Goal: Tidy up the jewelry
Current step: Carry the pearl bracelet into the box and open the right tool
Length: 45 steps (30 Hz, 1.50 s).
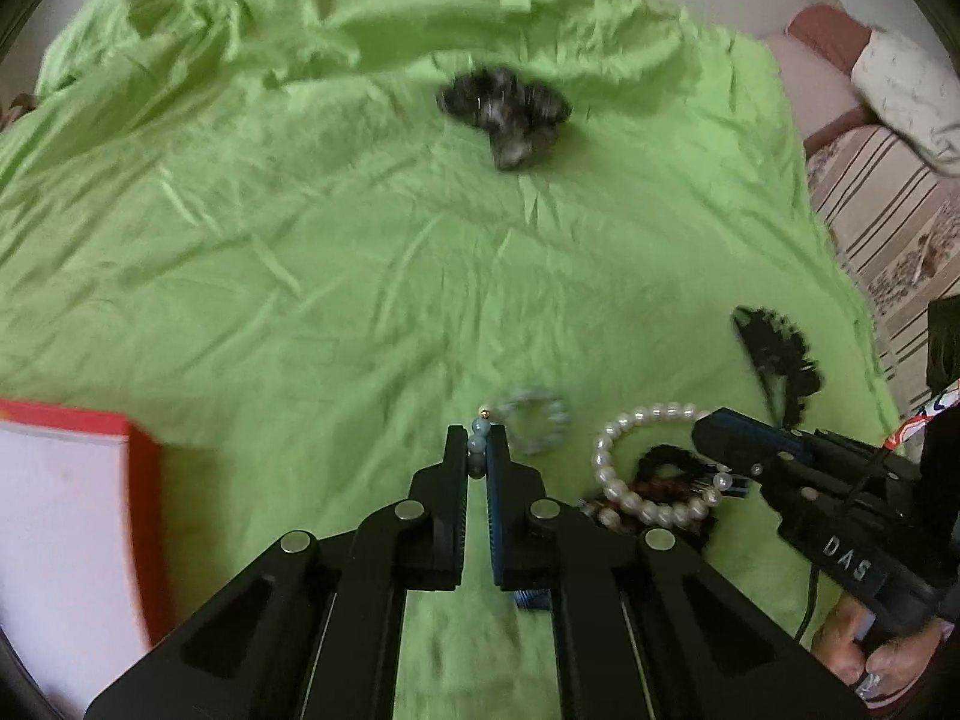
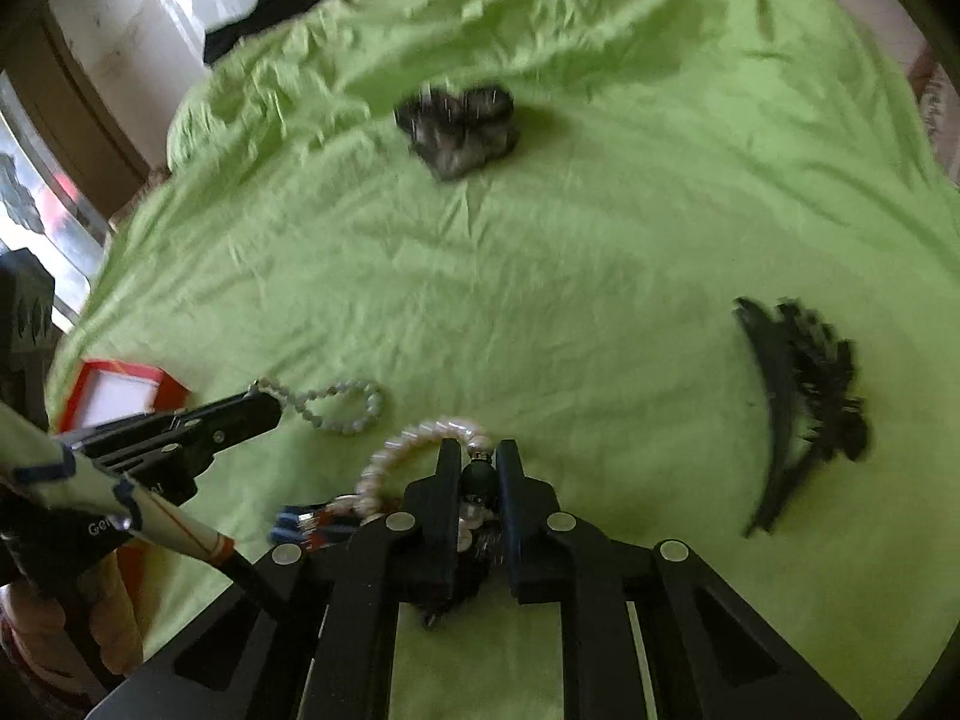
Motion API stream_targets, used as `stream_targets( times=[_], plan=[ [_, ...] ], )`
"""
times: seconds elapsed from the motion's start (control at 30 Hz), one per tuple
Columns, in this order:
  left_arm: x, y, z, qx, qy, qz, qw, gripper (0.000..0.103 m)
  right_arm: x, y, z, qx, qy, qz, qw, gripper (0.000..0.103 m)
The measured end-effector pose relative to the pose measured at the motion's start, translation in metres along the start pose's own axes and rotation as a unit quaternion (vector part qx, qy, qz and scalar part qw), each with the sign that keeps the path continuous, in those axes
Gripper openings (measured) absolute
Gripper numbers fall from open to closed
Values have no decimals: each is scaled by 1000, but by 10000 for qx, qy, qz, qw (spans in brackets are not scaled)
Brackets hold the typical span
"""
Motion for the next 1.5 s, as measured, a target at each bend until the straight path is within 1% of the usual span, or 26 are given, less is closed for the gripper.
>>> stream_targets(
  times=[0.17,0.3,0.47,0.53,0.67,0.8,0.9,1.0,1.1,1.17,1.27,1.4,1.43,1.5],
  plan=[
    [6,-62,-7,285,-31,-236,9993,5,-2,-53,-1,369,138,-32,9992,13],
    [4,-103,-14,432,33,-304,9986,5,-12,-86,-1,536,105,-129,9984,13],
    [-19,-148,-27,647,19,-146,9978,5,-36,-124,-10,671,69,-108,9977,13],
    [-35,-165,-33,716,-63,-71,9974,5,-47,-133,-13,702,24,-75,9975,13],
    [-75,-189,-44,787,-189,230,9965,5,-81,-143,-17,705,-182,-19,9973,13],
    [-127,-205,-55,782,-454,525,9945,5,-118,-141,-20,637,-466,85,9968,13],
    [-163,-207,-63,693,-662,691,9930,5,-151,-129,-22,523,-716,184,9959,13],
    [-191,-202,-71,578,-859,708,9921,5,-187,-114,-25,377,-932,311,9944,13],
    [-218,-190,-78,418,-1097,638,9910,5,-222,-97,-27,227,-1166,442,9919,13],
    [-230,-182,-80,321,-1202,607,9904,5,-250,-82,-30,97,-1331,543,9896,13],
    [-244,-172,-78,268,-1335,630,9887,5,-284,-63,-33,-63,-1415,754,9870,13],
    [-261,-163,-76,250,-1526,684,9856,5,-317,-45,-41,-190,-1453,1101,9831,13],
    [-263,-161,-77,236,-1544,690,9853,5,-321,-39,-45,-255,-1467,1109,9826,13],
    [-266,-157,-81,172,-1556,771,9846,5,-323,-19,-59,-490,-1574,957,9817,13]
  ],
)
Point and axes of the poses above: each gripper's, at about its wrist camera, not at the fingertips, and y roughly the way its jaws point, x to its right, z to its top, the point moved 7 cm from there along y, roughly the way its jaws point, and after that the axes turned 8 degrees about -y, right-handed, at the moved point
